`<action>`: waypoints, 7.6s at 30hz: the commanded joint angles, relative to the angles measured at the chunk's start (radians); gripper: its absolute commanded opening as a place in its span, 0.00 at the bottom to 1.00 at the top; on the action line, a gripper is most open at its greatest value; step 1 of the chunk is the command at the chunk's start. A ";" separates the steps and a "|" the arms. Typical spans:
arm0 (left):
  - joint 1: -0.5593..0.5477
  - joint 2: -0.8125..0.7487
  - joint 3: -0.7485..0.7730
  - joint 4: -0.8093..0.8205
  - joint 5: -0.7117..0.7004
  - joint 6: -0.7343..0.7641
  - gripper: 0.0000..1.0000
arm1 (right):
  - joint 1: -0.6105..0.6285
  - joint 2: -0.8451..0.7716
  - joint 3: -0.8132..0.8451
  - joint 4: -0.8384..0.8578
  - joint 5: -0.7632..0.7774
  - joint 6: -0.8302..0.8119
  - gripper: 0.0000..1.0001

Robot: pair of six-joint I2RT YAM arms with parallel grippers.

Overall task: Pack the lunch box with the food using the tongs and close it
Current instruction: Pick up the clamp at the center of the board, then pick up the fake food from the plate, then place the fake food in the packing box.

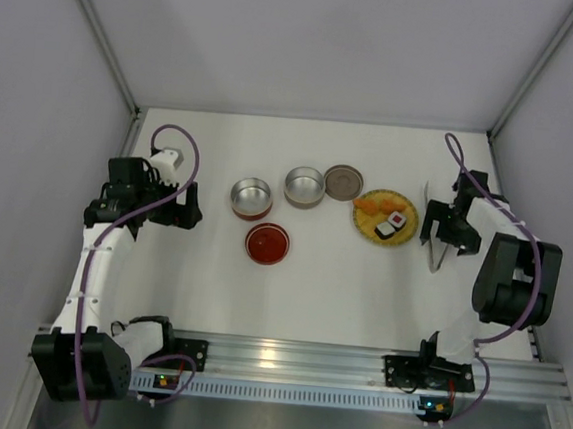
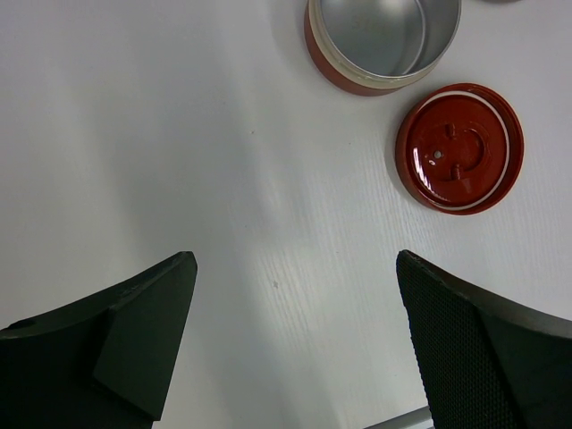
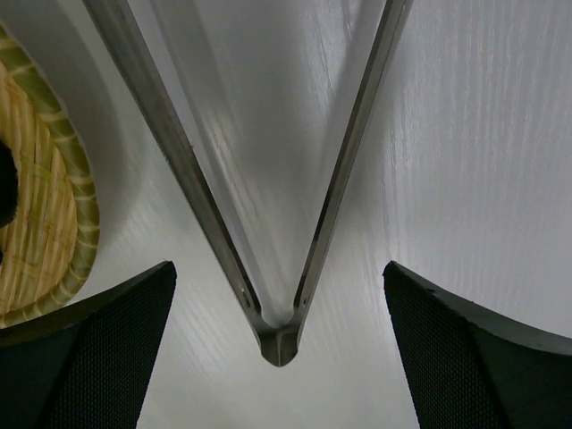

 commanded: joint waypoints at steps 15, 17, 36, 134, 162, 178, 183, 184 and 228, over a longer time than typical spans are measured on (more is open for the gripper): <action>0.005 0.017 -0.067 0.115 0.013 0.004 0.98 | 0.019 0.180 0.163 0.103 0.099 0.037 0.91; 0.005 0.031 -0.064 0.123 0.016 0.001 0.98 | 0.020 0.199 0.178 0.096 0.087 0.034 0.91; 0.005 0.053 -0.076 0.143 0.016 -0.005 0.98 | 0.022 0.263 0.220 0.073 0.025 0.017 0.82; 0.005 0.046 0.069 -0.003 0.384 0.130 0.98 | 0.313 -0.007 0.536 -0.387 -0.312 -0.821 0.46; 0.005 0.082 0.054 0.009 0.370 0.128 0.98 | 0.316 0.070 0.445 -0.315 -0.274 -0.850 0.49; 0.005 0.074 0.042 0.017 0.366 0.125 0.98 | 0.318 0.038 0.444 -0.258 -0.219 -0.835 0.47; 0.005 0.074 0.040 0.013 0.357 0.130 0.99 | 0.318 0.061 0.459 -0.283 -0.235 -0.838 0.48; 0.005 0.076 0.040 0.014 0.357 0.131 0.98 | 0.321 0.062 0.455 -0.287 -0.243 -0.839 0.47; 0.045 0.120 0.076 0.042 0.350 0.007 0.98 | 0.632 0.214 0.885 -0.296 -0.209 -0.563 0.02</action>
